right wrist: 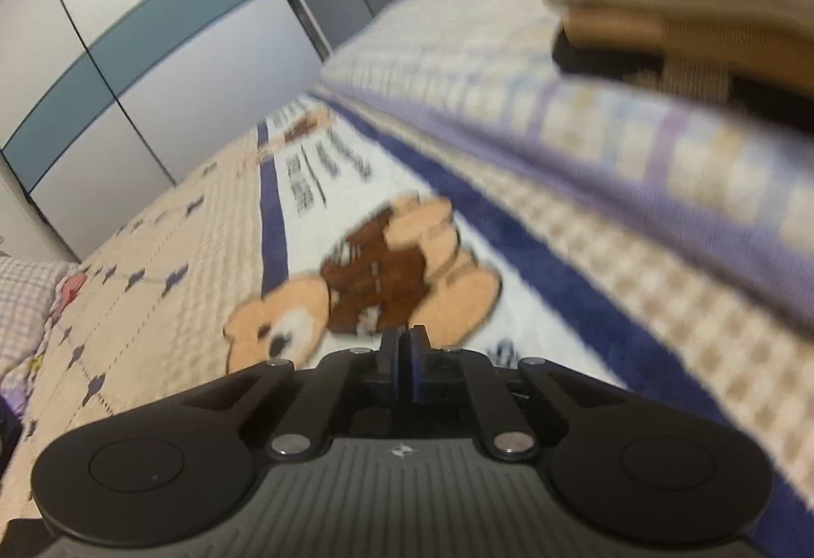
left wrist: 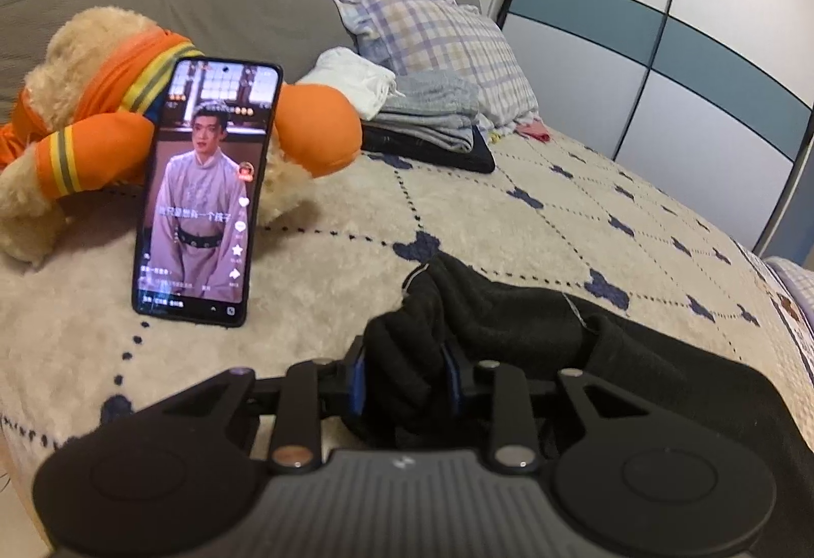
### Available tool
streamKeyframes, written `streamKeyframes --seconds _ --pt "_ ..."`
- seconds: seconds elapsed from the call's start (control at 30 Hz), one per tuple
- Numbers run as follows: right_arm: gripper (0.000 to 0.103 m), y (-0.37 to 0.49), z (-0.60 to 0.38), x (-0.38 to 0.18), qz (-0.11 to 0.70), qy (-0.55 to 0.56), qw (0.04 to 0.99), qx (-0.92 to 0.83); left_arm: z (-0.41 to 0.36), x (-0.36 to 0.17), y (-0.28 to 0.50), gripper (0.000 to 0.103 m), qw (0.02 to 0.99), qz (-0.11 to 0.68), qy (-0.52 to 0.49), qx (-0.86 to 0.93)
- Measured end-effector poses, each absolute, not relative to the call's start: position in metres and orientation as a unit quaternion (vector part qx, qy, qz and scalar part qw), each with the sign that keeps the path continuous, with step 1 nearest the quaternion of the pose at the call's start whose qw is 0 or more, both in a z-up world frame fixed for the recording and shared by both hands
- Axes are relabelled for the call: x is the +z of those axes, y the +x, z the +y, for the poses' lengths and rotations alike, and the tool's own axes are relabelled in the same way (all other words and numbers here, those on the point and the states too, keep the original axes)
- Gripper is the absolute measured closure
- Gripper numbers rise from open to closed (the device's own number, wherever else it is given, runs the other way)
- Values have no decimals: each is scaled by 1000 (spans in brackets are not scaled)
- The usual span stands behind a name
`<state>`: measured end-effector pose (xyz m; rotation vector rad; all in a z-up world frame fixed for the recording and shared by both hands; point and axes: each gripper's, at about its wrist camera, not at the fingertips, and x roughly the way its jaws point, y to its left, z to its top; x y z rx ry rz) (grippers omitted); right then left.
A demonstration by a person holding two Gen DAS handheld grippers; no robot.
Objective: Fold clothes
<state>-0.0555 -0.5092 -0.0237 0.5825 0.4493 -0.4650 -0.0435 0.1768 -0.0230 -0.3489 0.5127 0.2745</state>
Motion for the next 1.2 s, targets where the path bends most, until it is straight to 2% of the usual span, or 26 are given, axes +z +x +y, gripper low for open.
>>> streamKeyframes --seconds 0.1,0.3,0.37,0.43,0.47,0.5,0.57,0.73,1.0,1.2 --pt "99 -54 -508 -15 197 267 912 -239 177 -25 -44 74 943 254 -166 138" --pt "96 -26 -516 -44 258 257 896 -253 172 -31 -40 70 945 265 -133 135" --pt "90 -24 -517 -49 269 256 893 -256 170 -28 -41 62 947 265 -126 131" --pt "74 -33 -518 -43 263 263 891 -260 171 -21 -45 57 949 262 -126 123" --pt "59 -37 -518 -39 258 265 891 -261 170 -17 -47 54 950 258 -125 122" --pt "57 -44 -518 -35 252 265 893 -262 170 -13 -50 52 952 255 -123 120" --pt "57 -56 -515 -28 246 257 897 -264 166 -4 -55 44 956 243 -117 115" --pt "57 -83 -490 -17 244 214 907 -269 141 15 -60 35 966 219 -109 77" --pt "53 -90 -359 -34 255 59 945 -195 68 12 -58 33 981 186 -49 -19" --pt "50 -103 -310 -76 262 -15 953 -153 42 -24 -56 33 982 184 21 -49"
